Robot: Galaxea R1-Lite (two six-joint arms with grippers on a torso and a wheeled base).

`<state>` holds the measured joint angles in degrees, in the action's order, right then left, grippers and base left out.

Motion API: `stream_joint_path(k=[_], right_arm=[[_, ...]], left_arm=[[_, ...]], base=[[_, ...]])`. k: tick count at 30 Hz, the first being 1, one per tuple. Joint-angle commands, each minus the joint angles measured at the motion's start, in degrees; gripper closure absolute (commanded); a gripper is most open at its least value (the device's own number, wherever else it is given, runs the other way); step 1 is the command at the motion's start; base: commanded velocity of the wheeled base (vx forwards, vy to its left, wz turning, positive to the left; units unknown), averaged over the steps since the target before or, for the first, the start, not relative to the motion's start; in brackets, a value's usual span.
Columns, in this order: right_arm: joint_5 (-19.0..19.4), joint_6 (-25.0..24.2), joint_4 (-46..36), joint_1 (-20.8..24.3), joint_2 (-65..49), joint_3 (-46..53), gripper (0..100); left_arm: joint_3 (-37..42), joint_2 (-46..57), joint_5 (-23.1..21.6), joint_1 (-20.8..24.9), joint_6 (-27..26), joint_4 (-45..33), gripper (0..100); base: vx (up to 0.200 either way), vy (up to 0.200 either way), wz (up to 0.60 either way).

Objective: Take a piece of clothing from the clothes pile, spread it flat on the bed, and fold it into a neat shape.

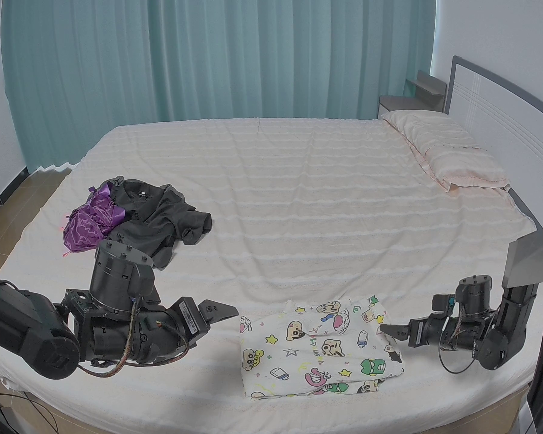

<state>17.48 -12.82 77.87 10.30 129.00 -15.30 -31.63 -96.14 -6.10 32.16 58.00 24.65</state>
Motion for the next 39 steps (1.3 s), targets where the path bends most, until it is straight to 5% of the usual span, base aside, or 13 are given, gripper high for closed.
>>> stream_joint_path(k=[1,5,26,27,39], right_arm=[[0.3,-2.0,-24.2,1.5,-2.1,-21.4,0],[0.9,-4.8,-30.9,3.0,-1.0,-28.0,0],[0.9,-4.7,-30.1,3.9,4.0,-30.0,0],[0.9,-4.7,-30.1,3.9,4.0,-30.1,100],[0.3,-6.1,-30.2,2.4,3.3,-30.7,100]], left_arm=[[0.1,-0.5,0.0,-0.1,0.0,0.0,0],[0.2,-0.4,0.0,-0.2,0.0,0.0,0],[0.4,-1.5,0.0,-0.4,0.0,1.3,0],[0.4,-1.5,0.0,-0.4,0.0,1.3,0],[0.4,-1.6,0.0,-0.5,0.0,1.3,0]], base=[[0.0,0.0,0.0],[0.0,0.0,0.0],[0.0,0.0,0.0],[0.0,0.0,0.0],[0.0,0.0,0.0]])
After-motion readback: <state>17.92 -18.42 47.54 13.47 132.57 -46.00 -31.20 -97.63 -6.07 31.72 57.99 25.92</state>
